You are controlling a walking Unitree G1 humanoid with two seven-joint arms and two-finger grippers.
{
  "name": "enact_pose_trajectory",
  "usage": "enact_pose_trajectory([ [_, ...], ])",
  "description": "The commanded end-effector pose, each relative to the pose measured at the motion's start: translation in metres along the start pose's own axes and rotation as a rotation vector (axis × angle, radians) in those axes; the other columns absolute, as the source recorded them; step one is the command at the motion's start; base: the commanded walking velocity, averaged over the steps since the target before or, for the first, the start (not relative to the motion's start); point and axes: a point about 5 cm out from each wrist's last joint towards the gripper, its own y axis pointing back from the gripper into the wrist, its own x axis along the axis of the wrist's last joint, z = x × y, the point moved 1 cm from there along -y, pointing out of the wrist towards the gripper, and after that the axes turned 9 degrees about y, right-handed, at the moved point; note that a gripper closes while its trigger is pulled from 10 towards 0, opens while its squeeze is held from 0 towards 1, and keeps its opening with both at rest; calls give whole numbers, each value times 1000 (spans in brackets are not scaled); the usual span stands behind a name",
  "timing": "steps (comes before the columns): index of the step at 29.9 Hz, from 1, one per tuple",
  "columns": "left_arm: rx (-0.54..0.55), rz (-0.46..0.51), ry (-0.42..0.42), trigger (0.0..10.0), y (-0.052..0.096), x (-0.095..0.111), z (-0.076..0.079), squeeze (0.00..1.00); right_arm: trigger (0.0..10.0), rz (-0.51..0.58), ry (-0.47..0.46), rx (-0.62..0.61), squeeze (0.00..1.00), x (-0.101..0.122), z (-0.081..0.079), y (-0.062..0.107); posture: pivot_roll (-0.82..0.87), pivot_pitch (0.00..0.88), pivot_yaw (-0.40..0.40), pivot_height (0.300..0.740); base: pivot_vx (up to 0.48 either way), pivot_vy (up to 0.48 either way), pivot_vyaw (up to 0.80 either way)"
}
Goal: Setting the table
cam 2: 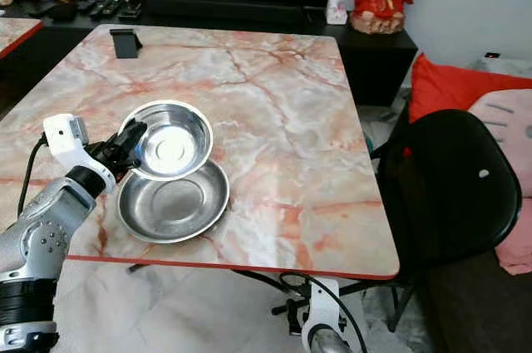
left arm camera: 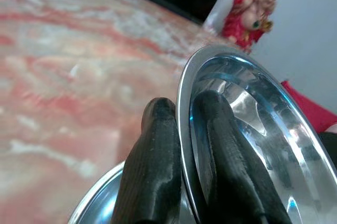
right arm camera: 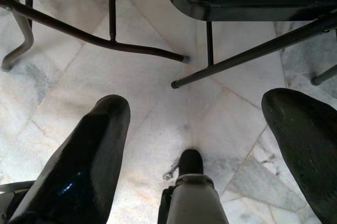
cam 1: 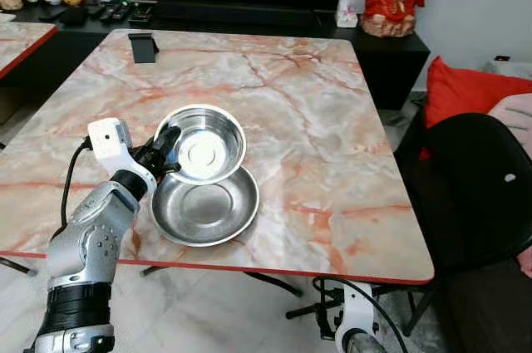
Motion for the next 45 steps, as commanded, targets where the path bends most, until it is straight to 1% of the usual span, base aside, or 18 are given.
enact_pose_trajectory([
  [1, -5, -27, -24, 10000, 2, 0, 5, 0, 10000, -7, 2, 1, 0, 0, 1, 0, 5, 41, -51, 740, 0, 0, 0],
  [4, -3, -85, -32, 10000, 6, -6, 6, 0, 10000, -8, -2, 0, 0, -1, 0, 0, 0, 44, -46, 740, 0, 0, 0],
  [7, 40, -130, -42, 10000, 8, -11, 1, 0, 10000, -12, -2, 2, 0, -1, 0, 0, 5, 45, -43, 740, 0, 0, 0],
  [11, 72, -154, -44, 10000, 9, -14, -4, 0, 10000, -13, -3, 5, 0, -1, -1, 0, 4, 46, -42, 740, 0, 0, 0],
  [16, 60, -192, -45, 10000, 13, -18, -2, 0, 10000, -13, -4, 6, 0, -1, -1, 0, 5, 48, -42, 740, 0, 0, 0],
  [22, 59, -227, -50, 10000, 16, -22, -3, 0, 10000, -15, 0, 10, 0, -1, -1, 0, 8, 47, -45, 740, 0, 0, 0],
  [34, 74, -228, -51, 10000, 10, -27, -2, 0, 10000, -15, 3, 11, 0, -2, -1, 0, 4, 35, -46, 740, 0, 0, 0],
  [45, 81, -255, -71, 10000, 10, -31, -3, 0, 10000, -16, 0, 10, 0, -2, -1, 0, 3, 40, -46, 740, 0, 0, 0],
])
